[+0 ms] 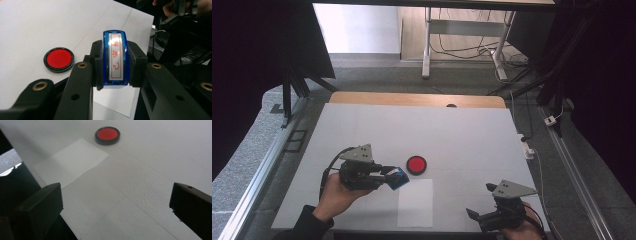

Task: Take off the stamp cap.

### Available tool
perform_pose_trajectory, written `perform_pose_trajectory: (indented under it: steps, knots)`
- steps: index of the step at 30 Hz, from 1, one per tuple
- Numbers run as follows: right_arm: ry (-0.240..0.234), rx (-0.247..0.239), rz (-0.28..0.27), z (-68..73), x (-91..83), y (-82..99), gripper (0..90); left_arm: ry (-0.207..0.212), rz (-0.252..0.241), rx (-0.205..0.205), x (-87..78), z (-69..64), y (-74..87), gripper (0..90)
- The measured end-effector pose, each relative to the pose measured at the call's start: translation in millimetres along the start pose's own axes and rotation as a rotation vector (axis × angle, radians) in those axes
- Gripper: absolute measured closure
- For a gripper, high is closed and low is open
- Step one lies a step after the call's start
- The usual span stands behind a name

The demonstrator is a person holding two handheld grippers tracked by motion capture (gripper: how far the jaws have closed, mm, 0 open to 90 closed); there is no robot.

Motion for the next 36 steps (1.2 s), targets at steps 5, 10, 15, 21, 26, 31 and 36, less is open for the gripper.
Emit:
perform_pose_trajectory:
  steps: [5, 10, 15, 21, 26, 31, 36]
  knots:
    - [-0.07, -0.002, 0.011, 7.1, 8.3, -3.2, 0.0, 0.004, 0.001, -0.006, 0.5, 1.6, 1.3, 70.2]
    - [-0.109, -0.004, 0.022, 13.8, 14.2, -7.5, 0.0, -0.002, 0.009, -0.003, 0.5, 3.5, 1.8, 70.2]
    - [-0.157, 0.008, 0.042, 23.5, 26.6, -14.3, 0.0, -0.006, 0.016, -0.003, 0.4, 5.7, 3.2, 70.2]
    - [-0.215, 0.018, 0.038, 32.1, 34.3, -20.1, 0.0, 0.01, 0.03, -0.003, 3.5, 4.8, 4.5, 70.2]
    - [-0.238, 0.01, 0.053, 39.4, 42.6, -23.6, 0.0, 0.022, 0.035, 0.001, 6.4, 4.8, 4.9, 70.2]
    - [-0.257, -0.011, 0.059, 46.1, 50.1, -27.8, 0.0, 0.039, 0.034, 0.009, 8.6, 4.1, 4.3, 70.2]
    - [-0.259, -0.04, 0.072, 52.1, 59.9, -31.9, 0.0, 0.059, 0.023, 0.018, 10.8, 3.1, 3.7, 70.2]
Point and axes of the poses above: each handheld gripper's, and its own axes: x roughly forward along the jaws, y roughly out of its underside, z roughly to its left, the point moved 6 cm from there along x, roughly forward along the jaws, and after that the axes turned 14 degrees about x, right-handed, at the moved point
